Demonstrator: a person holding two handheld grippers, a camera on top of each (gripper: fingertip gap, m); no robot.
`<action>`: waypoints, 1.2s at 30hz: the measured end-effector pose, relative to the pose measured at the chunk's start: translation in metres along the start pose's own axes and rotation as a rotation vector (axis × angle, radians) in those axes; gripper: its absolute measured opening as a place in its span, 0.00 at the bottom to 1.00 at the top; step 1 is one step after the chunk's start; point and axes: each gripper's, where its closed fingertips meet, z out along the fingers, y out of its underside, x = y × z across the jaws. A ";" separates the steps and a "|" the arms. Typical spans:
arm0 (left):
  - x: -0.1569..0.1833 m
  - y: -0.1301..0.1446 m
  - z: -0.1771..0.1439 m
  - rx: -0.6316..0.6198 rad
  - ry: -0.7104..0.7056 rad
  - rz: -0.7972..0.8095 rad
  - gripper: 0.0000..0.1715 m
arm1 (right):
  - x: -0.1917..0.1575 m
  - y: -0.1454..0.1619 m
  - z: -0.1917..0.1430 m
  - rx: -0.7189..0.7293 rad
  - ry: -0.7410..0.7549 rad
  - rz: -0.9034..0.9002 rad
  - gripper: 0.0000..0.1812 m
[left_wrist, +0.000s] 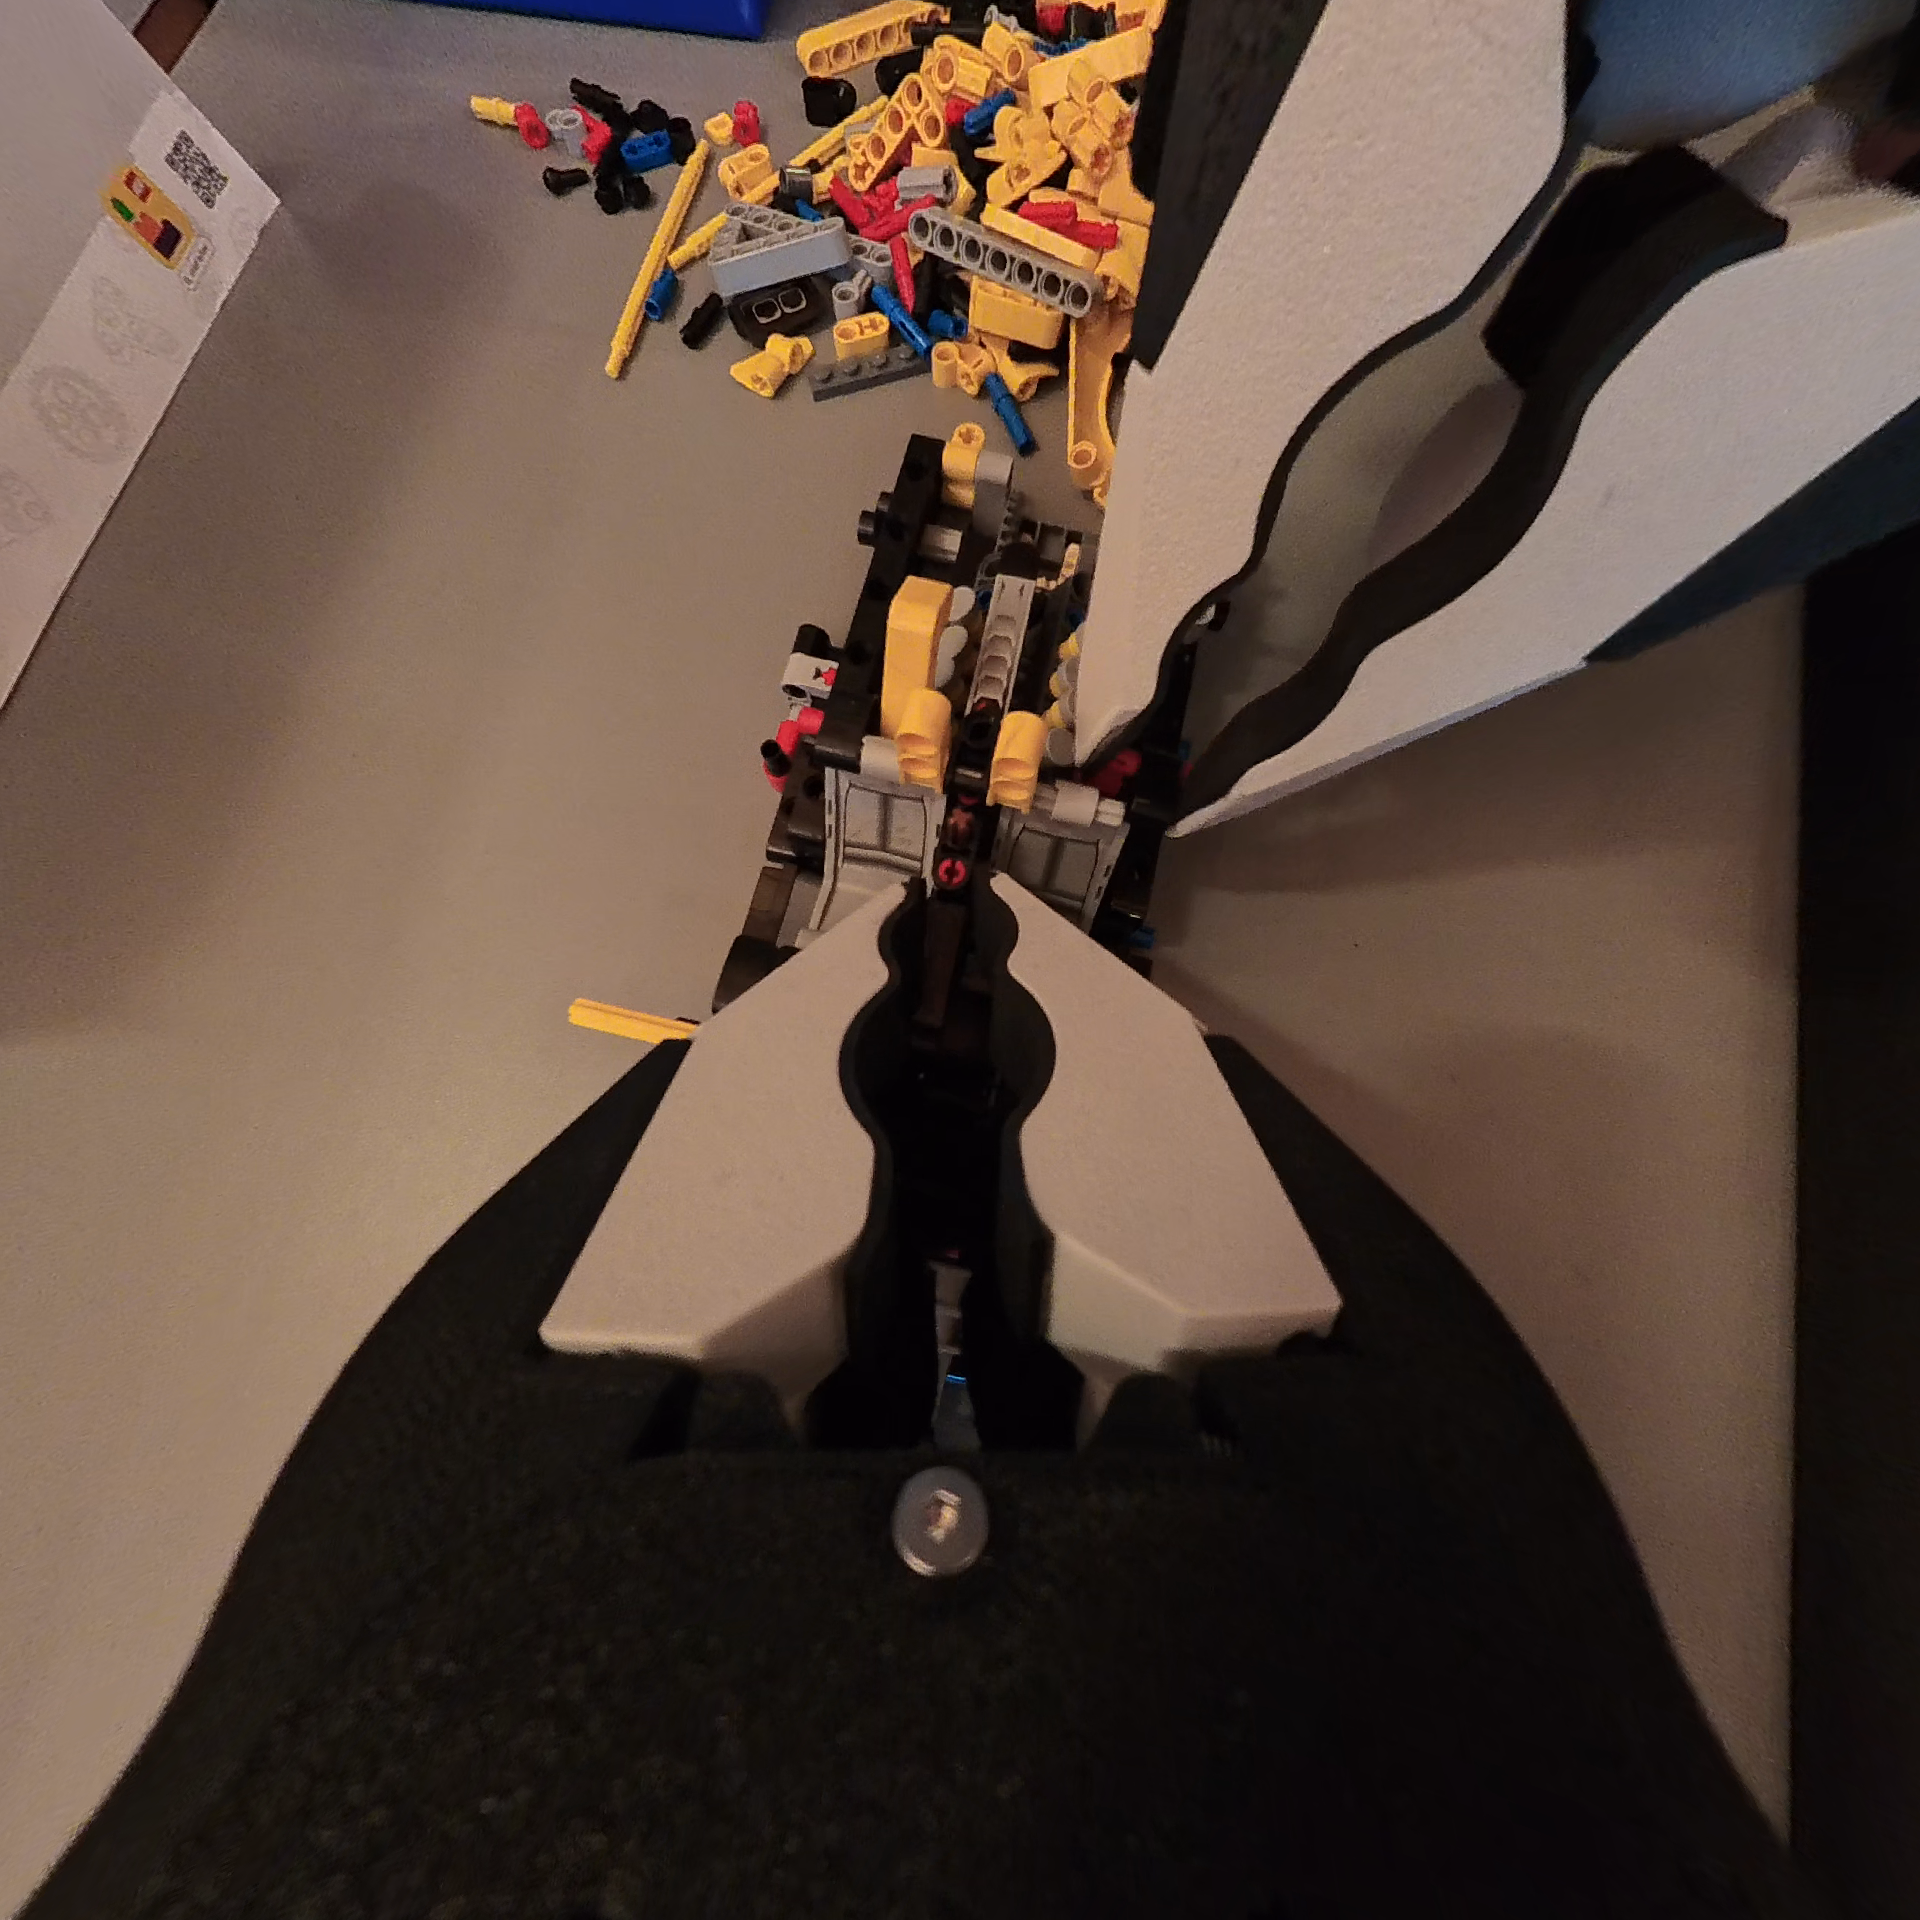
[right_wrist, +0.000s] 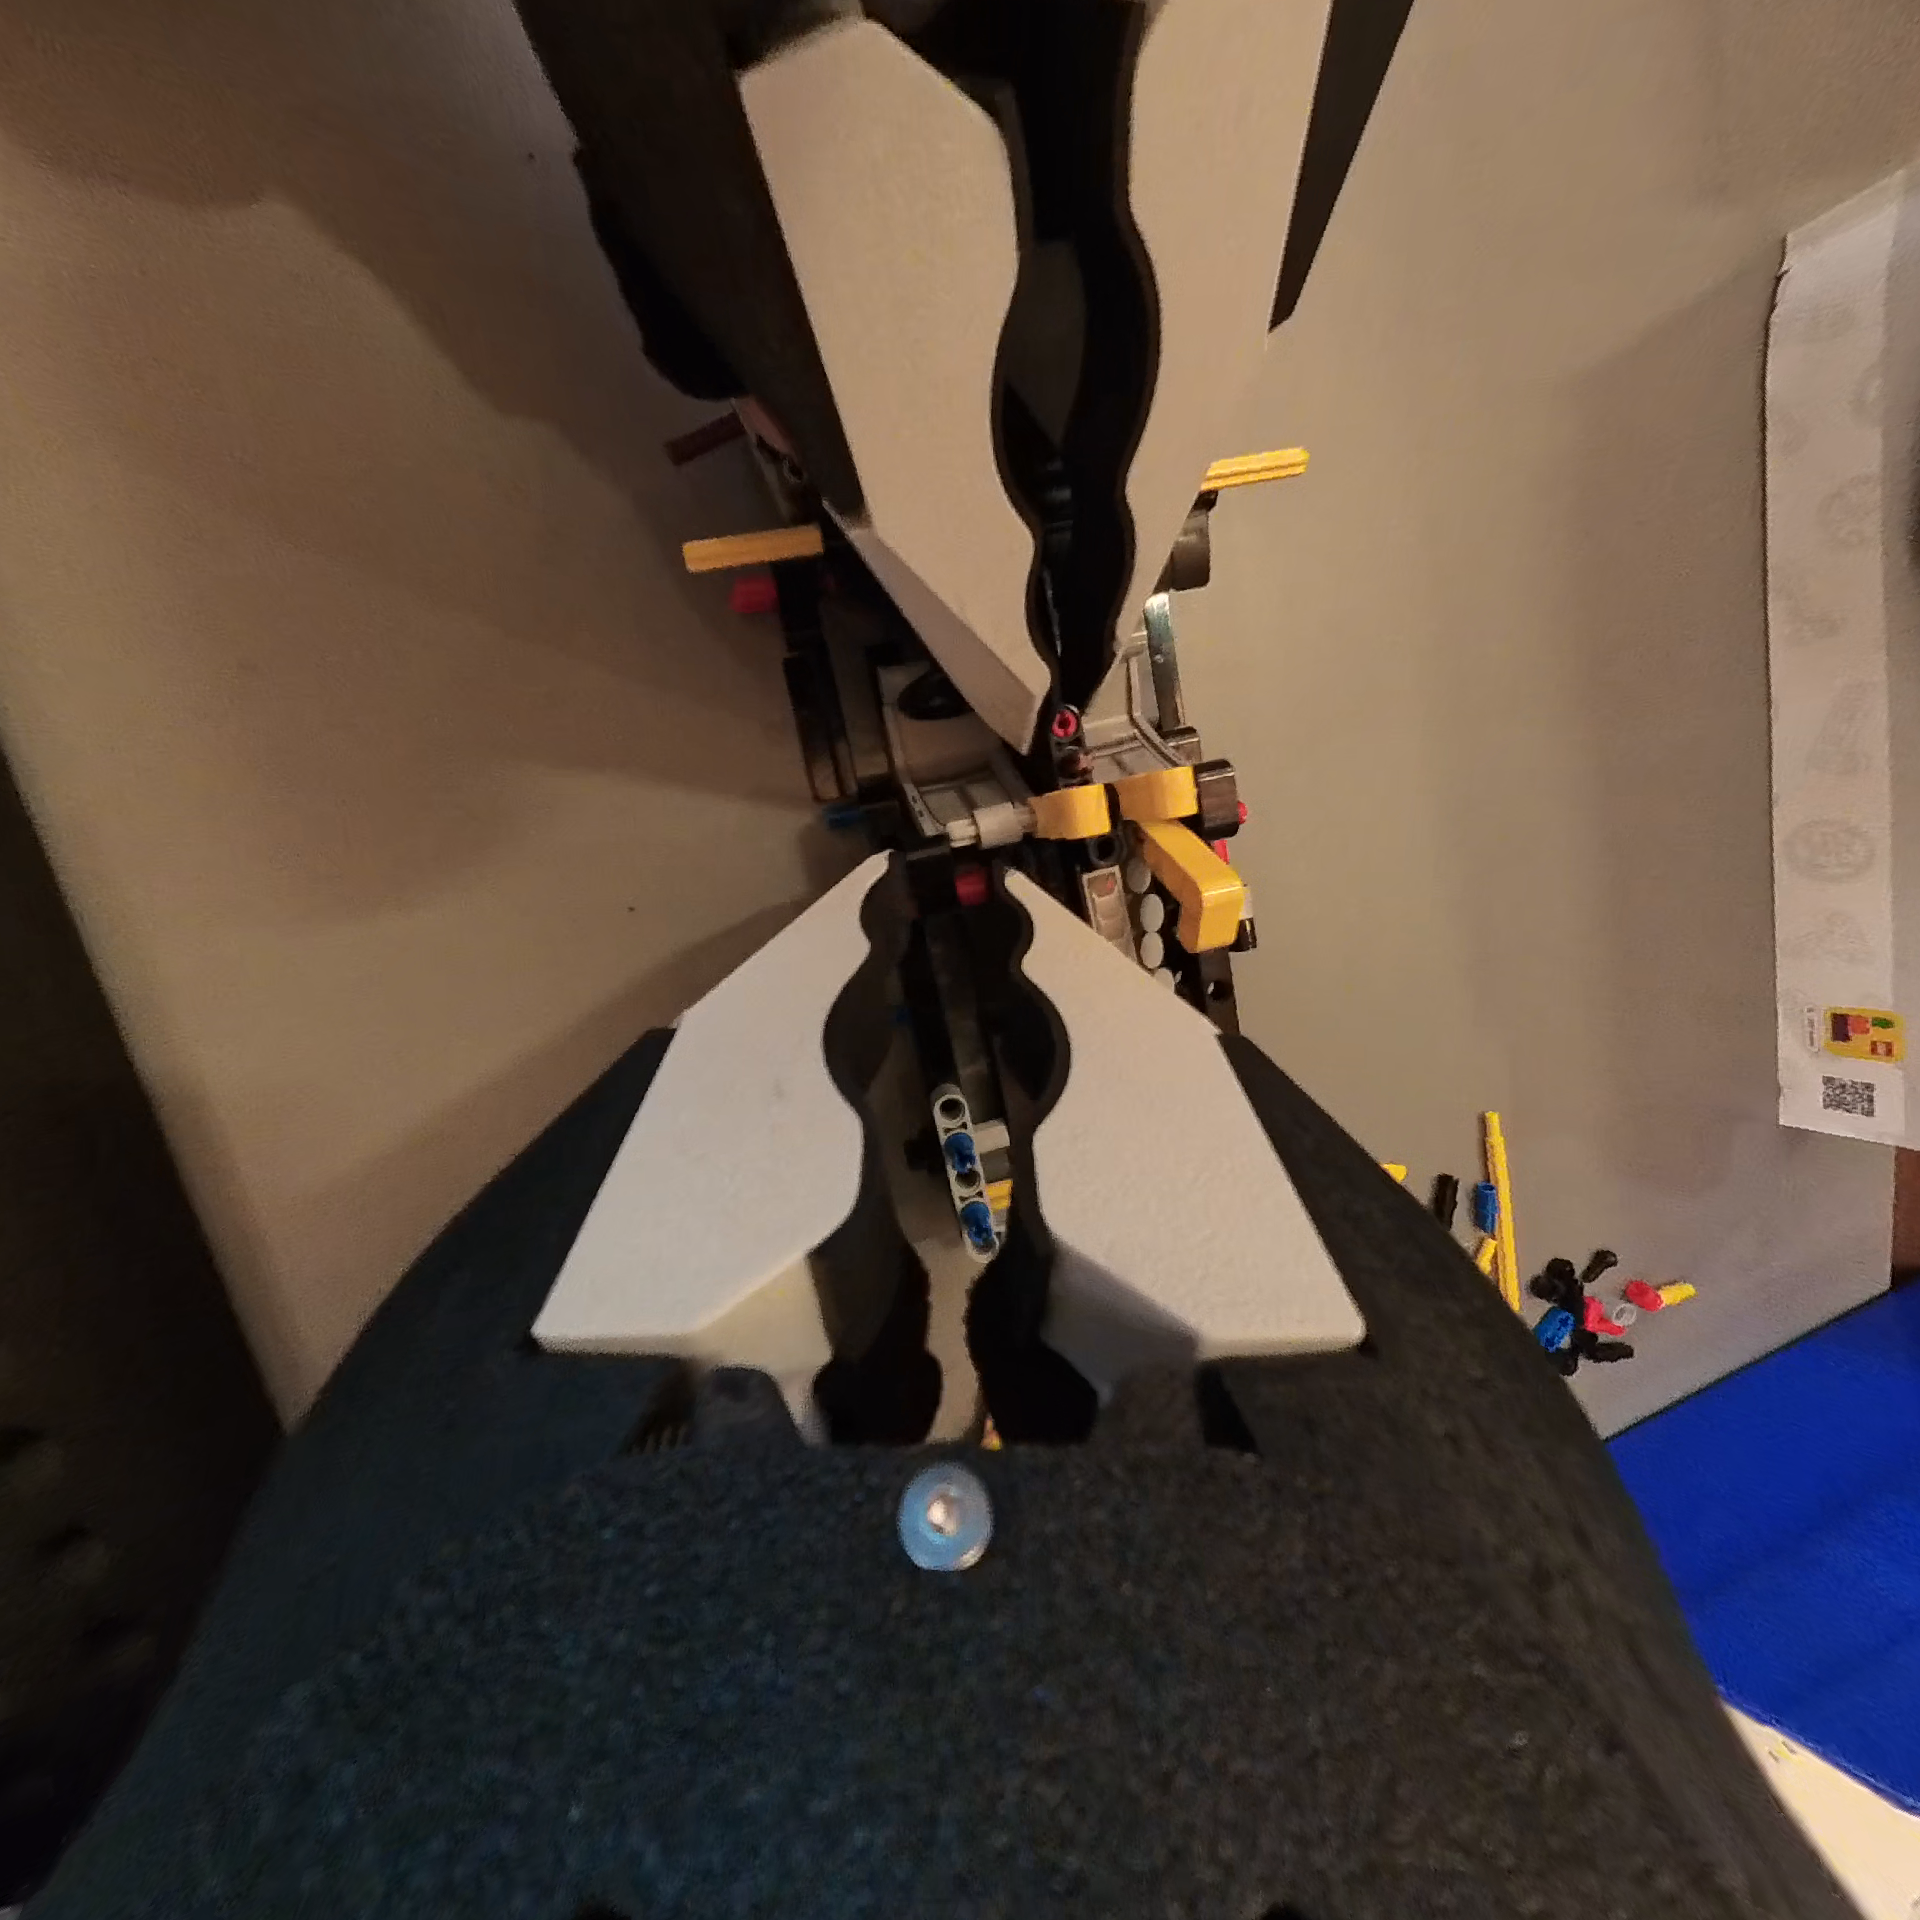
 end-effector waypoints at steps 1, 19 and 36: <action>0.000 0.000 0.000 0.000 0.000 -0.001 0.05 | 0.000 0.000 0.000 -0.004 -0.003 -0.005 0.07; 0.001 0.000 0.000 0.000 0.003 0.005 0.05 | 0.006 0.002 -0.003 0.060 0.051 -0.006 0.15; 0.000 0.000 0.000 0.006 0.005 0.003 0.05 | -0.001 0.004 0.009 -0.039 -0.116 -0.024 0.13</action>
